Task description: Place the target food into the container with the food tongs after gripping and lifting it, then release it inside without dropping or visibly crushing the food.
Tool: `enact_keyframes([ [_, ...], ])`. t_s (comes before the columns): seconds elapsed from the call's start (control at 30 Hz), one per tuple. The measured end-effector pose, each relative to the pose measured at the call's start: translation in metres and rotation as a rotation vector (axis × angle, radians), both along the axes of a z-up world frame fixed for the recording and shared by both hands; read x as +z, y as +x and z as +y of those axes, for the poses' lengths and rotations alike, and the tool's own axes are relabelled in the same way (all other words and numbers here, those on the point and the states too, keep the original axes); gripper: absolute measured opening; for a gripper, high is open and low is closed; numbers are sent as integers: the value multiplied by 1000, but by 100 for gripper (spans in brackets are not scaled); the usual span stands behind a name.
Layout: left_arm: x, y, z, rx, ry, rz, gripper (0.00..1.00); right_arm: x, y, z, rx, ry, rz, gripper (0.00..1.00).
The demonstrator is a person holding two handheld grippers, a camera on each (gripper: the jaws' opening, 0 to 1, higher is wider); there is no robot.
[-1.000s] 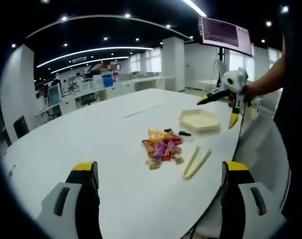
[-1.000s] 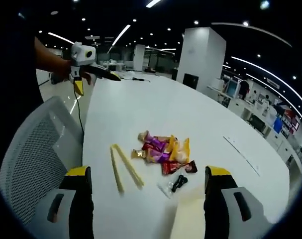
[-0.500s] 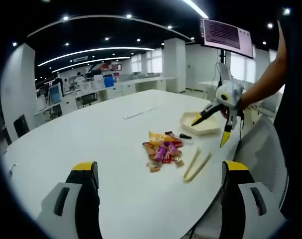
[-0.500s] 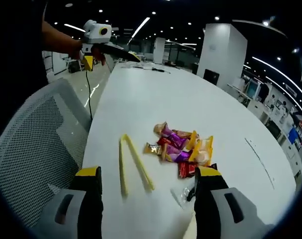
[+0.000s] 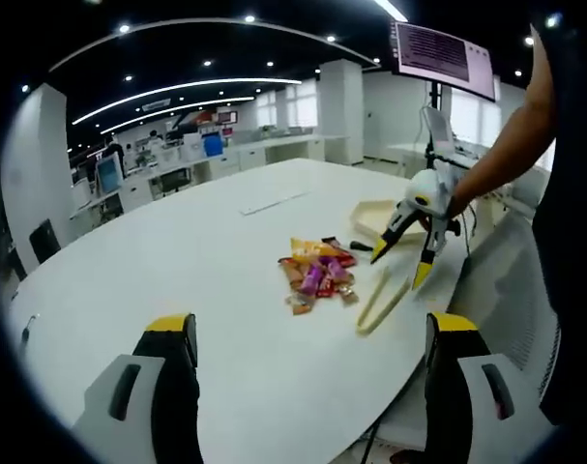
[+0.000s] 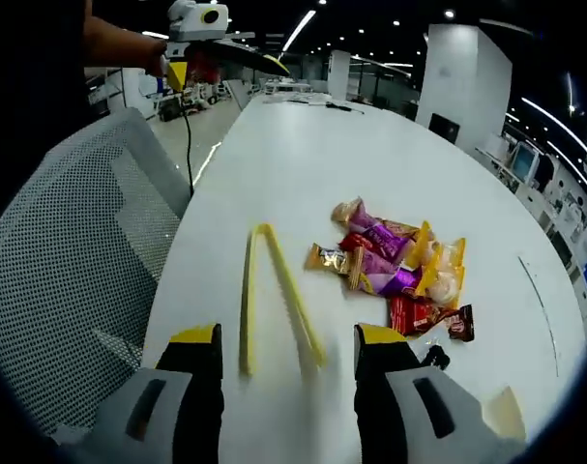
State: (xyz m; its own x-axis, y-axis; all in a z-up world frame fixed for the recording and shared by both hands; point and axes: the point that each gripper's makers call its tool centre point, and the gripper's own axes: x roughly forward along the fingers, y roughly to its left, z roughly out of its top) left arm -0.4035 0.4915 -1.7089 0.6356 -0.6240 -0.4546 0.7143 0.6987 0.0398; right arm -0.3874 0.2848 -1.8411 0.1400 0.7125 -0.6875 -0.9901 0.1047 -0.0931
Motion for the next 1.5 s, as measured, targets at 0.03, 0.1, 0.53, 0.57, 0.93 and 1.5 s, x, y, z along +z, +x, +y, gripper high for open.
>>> enact_keyframes([
  [0.03, -1, -1, 1, -1, 4, 4, 94, -2, 0, 0, 11, -12, -9, 49],
  [0.1, -1, -1, 4, 2, 2, 8, 94, -2, -1, 3, 17, -12, -2, 45],
  [0.53, -10, -3, 11, 31, -3, 40, 91, -14, 2, 0, 3, -99, 13, 15],
  [0.57, -11, -4, 10, 27, -2, 40, 91, -14, 4, 0, 1, -118, 8, 11],
  [0.93, -6, 1, 3, 7, -13, 35, 90, -12, 3, 1, -33, -163, 61, 3],
  [1.5, -2, 2, -3, -39, -45, 60, 95, 24, 2, -1, -80, -126, 91, 3],
])
